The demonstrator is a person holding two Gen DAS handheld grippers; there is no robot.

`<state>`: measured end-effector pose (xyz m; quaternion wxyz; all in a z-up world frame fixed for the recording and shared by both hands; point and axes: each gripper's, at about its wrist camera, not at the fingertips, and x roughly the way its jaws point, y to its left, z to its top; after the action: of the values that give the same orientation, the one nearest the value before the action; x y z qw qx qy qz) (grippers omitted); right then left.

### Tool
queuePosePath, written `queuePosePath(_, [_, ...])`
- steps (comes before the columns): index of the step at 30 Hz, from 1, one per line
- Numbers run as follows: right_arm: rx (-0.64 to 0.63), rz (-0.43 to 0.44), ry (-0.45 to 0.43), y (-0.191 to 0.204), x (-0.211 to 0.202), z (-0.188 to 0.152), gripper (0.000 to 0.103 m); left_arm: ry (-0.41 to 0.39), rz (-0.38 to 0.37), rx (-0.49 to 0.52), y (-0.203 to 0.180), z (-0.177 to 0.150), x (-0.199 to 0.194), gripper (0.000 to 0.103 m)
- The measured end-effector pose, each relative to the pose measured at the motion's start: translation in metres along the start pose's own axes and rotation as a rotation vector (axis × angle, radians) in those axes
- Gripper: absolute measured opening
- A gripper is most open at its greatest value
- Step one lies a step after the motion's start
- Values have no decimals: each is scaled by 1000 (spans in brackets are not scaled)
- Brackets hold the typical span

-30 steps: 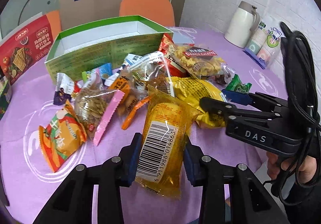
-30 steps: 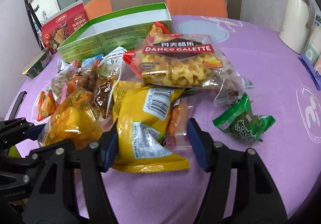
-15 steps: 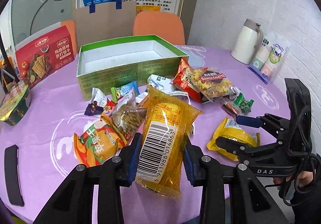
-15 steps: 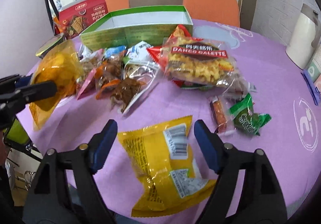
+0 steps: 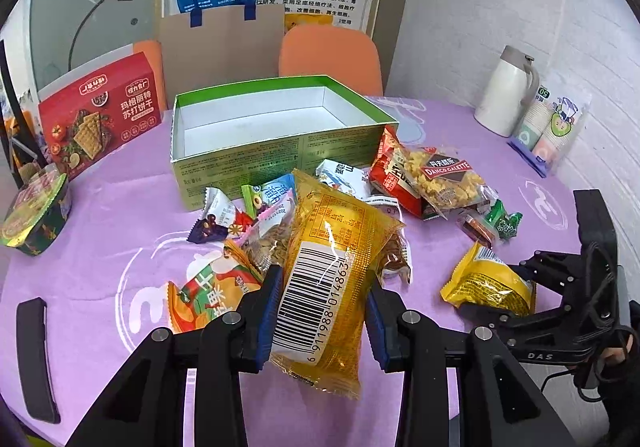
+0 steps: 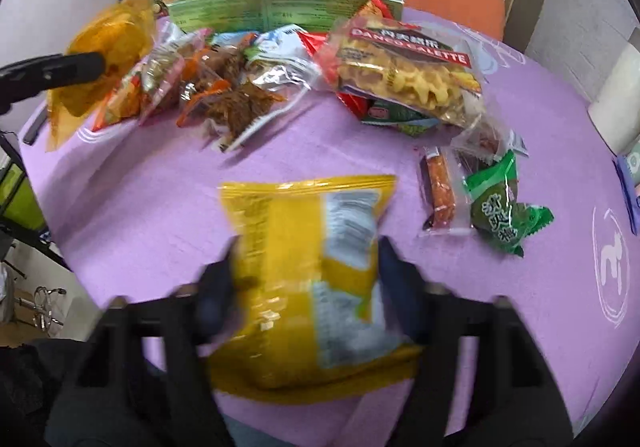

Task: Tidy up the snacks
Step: 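Carry both yellow packets into the green-rimmed box and open both grippers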

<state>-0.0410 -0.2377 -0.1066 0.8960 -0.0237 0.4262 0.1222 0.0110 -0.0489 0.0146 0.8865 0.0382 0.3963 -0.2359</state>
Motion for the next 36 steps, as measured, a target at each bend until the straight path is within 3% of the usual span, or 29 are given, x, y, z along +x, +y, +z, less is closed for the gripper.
queuePosePath(2, [23,97,-29,1,-13,10,56,-11,-5,-11,5,9,-3,38])
queuePosePath(6, [-24,175,-150,12,-49,46,56,-71,6,-12,14,37,-15,38])
queuePosePath(11, [-29,114,-258,13,-49,116,56,-109,27,-43,31,86,-7,38])
queuePosePath(18, [51,51,-267,-13,7,194,56,-82,103,-88,61,139,42,38])
queuePosePath(27, [130,27,-158,-38,82,230,57,-12,174,-114,99,157,113,39])
queuePosePath(28, [130,26,-146,-39,88,233,57,-21,180,-113,100,157,116,42])
queuePosePath(30, [112,6,-135,-39,95,238,64,-44,197,-126,103,156,119,75])
queuePosePath(31, [99,-14,-143,-38,96,238,70,-55,214,-144,105,155,119,97])
queuePosePath(33, [82,-45,-162,-37,96,238,101,-96,228,-166,107,156,117,102])
queuePosePath(36, [80,-44,-172,-39,96,238,103,-95,225,-167,110,157,117,103])
